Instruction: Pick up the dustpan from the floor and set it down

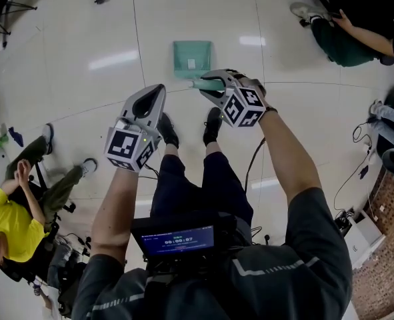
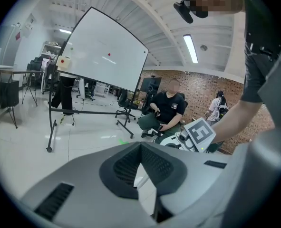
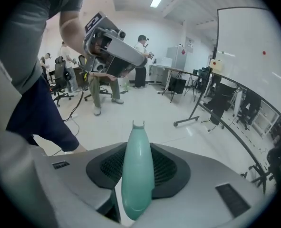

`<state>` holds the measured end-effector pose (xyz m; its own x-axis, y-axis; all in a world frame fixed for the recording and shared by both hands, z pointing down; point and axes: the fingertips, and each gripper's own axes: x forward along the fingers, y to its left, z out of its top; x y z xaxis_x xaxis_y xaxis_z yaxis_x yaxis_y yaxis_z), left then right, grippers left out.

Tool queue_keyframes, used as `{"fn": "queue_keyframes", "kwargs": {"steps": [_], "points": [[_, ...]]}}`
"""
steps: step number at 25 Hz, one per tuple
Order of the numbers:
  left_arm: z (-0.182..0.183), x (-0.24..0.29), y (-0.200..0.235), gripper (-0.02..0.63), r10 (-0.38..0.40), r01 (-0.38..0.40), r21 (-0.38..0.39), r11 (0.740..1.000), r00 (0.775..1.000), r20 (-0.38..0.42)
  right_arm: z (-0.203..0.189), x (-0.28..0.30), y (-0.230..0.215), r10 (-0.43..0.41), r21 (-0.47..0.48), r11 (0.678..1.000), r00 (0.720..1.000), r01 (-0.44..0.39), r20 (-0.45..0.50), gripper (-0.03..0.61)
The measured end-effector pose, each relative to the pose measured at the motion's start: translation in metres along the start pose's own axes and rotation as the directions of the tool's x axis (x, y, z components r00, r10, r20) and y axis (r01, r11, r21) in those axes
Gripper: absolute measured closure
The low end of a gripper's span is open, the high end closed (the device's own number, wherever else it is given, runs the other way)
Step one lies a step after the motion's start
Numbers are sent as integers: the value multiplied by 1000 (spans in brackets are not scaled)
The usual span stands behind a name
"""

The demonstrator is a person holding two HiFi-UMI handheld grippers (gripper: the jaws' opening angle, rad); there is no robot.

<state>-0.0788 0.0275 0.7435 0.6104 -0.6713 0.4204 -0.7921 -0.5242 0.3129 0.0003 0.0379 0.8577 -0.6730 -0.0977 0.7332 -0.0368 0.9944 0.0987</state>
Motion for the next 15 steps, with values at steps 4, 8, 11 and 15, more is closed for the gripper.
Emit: {"fn": "queue_keyframes", "kwargs": {"steps": [4,8,11,15], "points": [[38,-15,-11,584,6,-6,2,1000,999,49,32,-39,-13,8,35,999,998,-10,65,434],[87,-40,-25,584,13,-12,-30,999,998,64,96,-103,-22,6,69,998,990,-16,141,434],[144,-74,-48,584,-13,16,-35,999,995,98,156,-164,-22,3,82,996,984,-18,179,436],[218,-134,-92,584,-47,48,0,999,988,145,236,-250,-4,-4,64,998,978,-9,207,436]]}}
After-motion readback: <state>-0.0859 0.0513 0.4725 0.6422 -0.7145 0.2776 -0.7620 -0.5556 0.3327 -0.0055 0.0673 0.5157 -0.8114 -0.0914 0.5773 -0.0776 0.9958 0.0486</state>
